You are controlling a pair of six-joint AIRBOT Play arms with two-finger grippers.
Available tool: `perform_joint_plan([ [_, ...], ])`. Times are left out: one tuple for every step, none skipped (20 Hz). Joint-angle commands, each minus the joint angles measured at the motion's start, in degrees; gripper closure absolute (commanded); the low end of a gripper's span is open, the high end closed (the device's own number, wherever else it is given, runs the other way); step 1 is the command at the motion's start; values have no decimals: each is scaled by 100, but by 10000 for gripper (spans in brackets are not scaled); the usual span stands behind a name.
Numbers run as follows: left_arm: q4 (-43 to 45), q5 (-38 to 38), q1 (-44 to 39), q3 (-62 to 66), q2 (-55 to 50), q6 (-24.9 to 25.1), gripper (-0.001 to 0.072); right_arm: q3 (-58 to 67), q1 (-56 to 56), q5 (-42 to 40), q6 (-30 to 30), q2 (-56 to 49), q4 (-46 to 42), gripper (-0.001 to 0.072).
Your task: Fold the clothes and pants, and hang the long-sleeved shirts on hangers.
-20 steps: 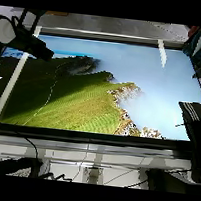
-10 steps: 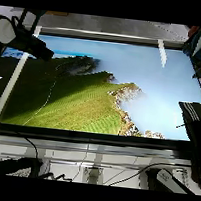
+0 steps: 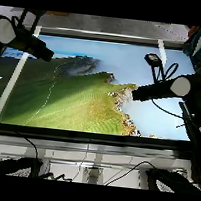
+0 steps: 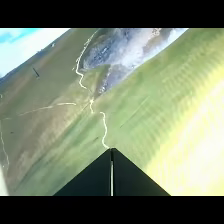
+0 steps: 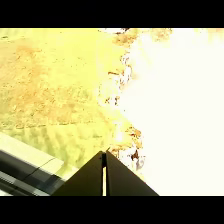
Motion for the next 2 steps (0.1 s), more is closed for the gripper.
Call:
perform_joint_plan([
  [0, 2, 4, -2, -2, 0, 693, 4, 514, -90, 369, 2, -560, 691],
  [0, 2, 4, -2, -2, 0, 693, 4, 514, -116, 369, 2, -542, 691],
])
